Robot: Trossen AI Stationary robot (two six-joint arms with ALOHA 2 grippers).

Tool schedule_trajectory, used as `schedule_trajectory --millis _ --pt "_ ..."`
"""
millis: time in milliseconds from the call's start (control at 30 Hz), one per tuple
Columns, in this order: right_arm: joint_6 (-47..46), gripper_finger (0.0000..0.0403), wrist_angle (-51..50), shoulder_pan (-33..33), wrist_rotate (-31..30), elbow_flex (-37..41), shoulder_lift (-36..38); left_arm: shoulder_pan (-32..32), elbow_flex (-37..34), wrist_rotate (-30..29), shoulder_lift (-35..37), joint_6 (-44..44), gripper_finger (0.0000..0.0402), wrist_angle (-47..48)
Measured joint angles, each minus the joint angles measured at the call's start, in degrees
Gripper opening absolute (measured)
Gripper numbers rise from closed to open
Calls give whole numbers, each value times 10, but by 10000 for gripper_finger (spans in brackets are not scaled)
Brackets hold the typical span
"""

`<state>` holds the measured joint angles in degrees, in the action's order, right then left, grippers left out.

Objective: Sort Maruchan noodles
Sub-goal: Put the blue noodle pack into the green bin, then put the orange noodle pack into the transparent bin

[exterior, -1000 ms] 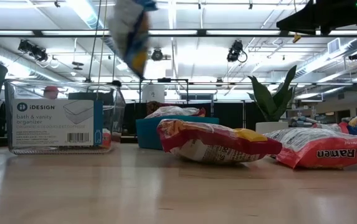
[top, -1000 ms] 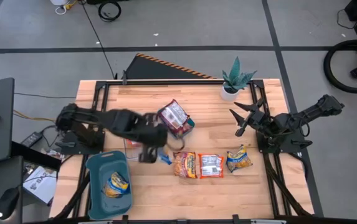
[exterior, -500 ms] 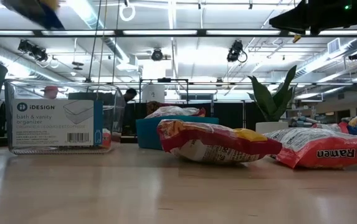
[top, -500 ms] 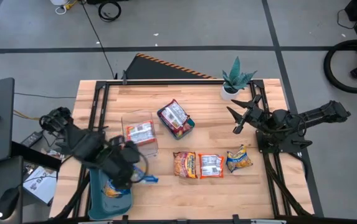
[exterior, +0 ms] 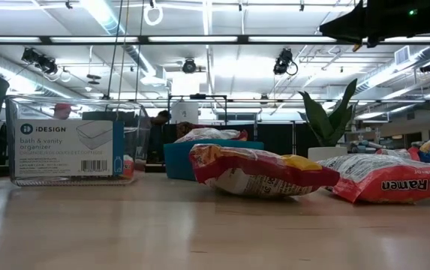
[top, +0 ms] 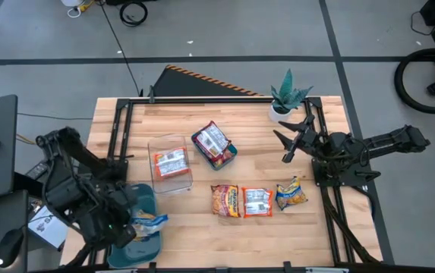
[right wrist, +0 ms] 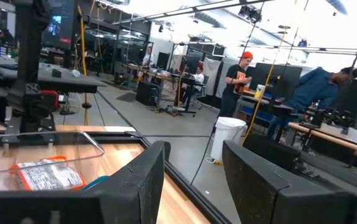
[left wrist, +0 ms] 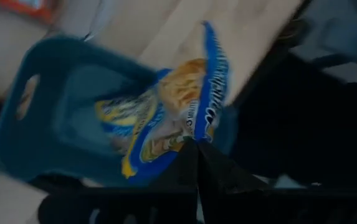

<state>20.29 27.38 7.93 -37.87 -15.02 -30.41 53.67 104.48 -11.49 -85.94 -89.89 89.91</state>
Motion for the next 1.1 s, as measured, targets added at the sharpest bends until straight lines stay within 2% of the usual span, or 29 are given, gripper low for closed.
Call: schedule_trajectory --millis 267,400,533,633,800,867,1000,1100 --pt "1 169 5 0 5 0 0 33 -190 56 96 -110 0 1" --pt "2 168 5 0 5 0 0 45 -269 56 145 -169 5 2" --pt "2 168 4 0 5 0 0 40 -325 54 159 -205 42 -4" --pt "2 168 4 0 5 0 0 22 -348 81 159 -201 81 -6" --pt "-8 168 0 0 5 0 0 -26 -341 73 159 -122 129 -56" --pt "-16 168 0 0 5 0 -4 -58 -330 38 159 -63 136 -101" --pt "-34 168 -1 0 10 0 -16 -134 -321 -52 159 110 135 -198" --pt "-46 168 -1 0 30 0 -27 -195 -321 -119 147 236 130 -236"
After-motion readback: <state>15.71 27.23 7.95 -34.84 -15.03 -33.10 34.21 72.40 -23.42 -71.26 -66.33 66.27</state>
